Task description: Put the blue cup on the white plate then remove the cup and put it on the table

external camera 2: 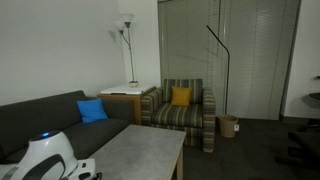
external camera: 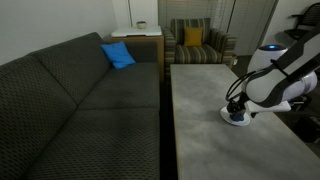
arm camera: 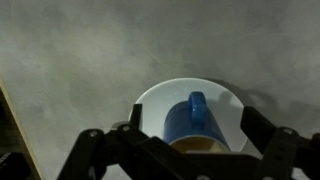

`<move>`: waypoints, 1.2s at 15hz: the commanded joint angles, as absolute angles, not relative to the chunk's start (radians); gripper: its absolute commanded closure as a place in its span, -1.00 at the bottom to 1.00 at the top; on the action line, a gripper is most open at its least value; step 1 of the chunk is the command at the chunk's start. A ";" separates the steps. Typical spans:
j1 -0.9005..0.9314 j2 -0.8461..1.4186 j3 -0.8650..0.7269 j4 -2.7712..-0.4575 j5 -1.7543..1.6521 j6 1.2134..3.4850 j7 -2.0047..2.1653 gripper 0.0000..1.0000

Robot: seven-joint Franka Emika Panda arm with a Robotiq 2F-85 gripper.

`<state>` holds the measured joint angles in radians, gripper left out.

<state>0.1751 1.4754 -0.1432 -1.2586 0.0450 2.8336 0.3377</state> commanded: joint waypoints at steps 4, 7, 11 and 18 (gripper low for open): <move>0.133 1.475 -0.111 -1.258 0.048 2.845 0.292 -0.71; 0.128 1.475 -0.111 -1.258 0.048 2.845 0.292 -0.29; 0.124 1.475 -0.110 -1.256 0.047 2.844 0.291 -0.14; 0.129 1.475 -0.111 -1.258 0.047 2.846 0.292 0.07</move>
